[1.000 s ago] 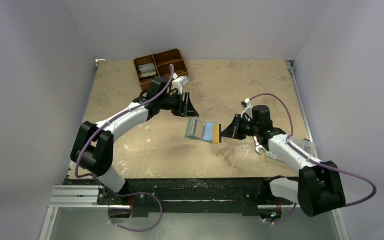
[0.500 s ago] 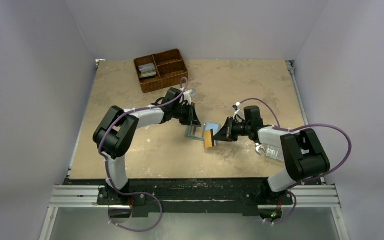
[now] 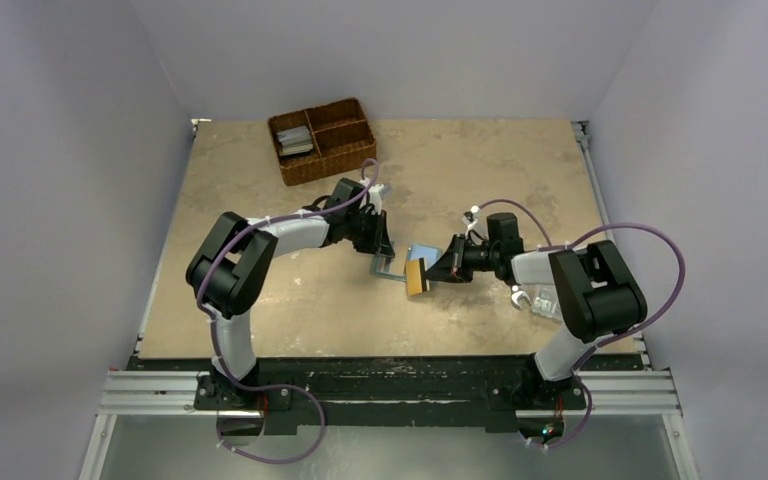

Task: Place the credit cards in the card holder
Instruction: Insert the credit card into the card holder.

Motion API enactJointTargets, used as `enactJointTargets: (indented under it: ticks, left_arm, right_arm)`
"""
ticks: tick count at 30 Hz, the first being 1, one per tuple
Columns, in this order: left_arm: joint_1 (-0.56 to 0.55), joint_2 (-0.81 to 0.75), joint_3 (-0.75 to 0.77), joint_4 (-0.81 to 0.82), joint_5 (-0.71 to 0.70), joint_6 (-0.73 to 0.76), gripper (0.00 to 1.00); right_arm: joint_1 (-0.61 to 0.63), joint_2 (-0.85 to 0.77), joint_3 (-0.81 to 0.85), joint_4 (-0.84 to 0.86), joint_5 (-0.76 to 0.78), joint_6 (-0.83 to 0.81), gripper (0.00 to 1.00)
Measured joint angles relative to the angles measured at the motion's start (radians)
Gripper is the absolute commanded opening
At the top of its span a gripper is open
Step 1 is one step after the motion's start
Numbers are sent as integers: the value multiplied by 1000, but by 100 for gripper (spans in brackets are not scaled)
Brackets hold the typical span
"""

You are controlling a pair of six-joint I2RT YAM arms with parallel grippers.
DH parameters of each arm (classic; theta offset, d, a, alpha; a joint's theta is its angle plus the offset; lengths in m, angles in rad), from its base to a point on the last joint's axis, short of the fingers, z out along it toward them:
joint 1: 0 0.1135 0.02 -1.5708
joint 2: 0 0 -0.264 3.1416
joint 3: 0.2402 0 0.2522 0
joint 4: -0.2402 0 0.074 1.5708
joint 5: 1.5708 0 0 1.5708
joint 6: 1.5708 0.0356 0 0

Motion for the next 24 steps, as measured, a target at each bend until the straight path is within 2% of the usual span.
enactJointTargets:
  ticks: [24]
  left_arm:
    - [0,-3,-3,1,-6,12,5]
  right_arm:
    - [-5,76,27,27,-10,5,0]
